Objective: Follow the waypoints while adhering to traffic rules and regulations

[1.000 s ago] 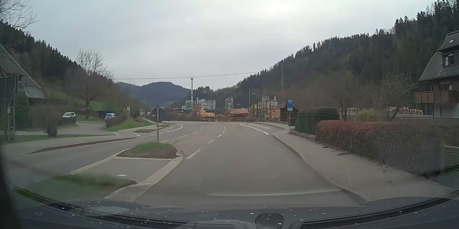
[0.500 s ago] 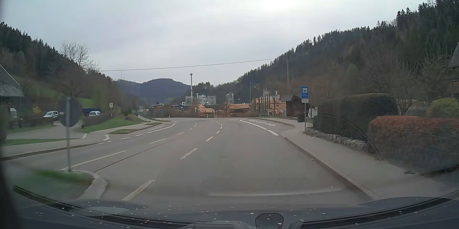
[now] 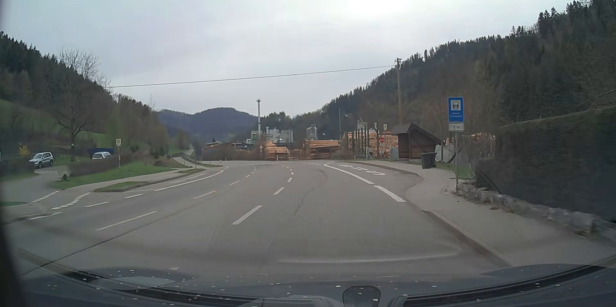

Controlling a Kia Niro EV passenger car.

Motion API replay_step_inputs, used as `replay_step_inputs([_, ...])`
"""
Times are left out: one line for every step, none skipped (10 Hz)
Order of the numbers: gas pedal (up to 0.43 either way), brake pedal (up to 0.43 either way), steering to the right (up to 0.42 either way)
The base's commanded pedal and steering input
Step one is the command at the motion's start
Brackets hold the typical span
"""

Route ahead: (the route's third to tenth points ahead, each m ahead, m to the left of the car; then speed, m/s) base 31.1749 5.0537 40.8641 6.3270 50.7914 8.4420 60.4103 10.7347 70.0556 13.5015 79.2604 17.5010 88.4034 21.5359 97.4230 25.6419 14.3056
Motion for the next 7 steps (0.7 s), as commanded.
replay_step_inputs([0.37,0.0,-0.012])
replay_step_inputs([0.37,0.0,-0.014])
replay_step_inputs([0.37,0.0,-0.018])
replay_step_inputs([0.358,0.0,-0.02])
replay_step_inputs([0.358,0.0,-0.02])
replay_step_inputs([0.339,0.0,-0.021])
replay_step_inputs([0.299,0.0,-0.024])
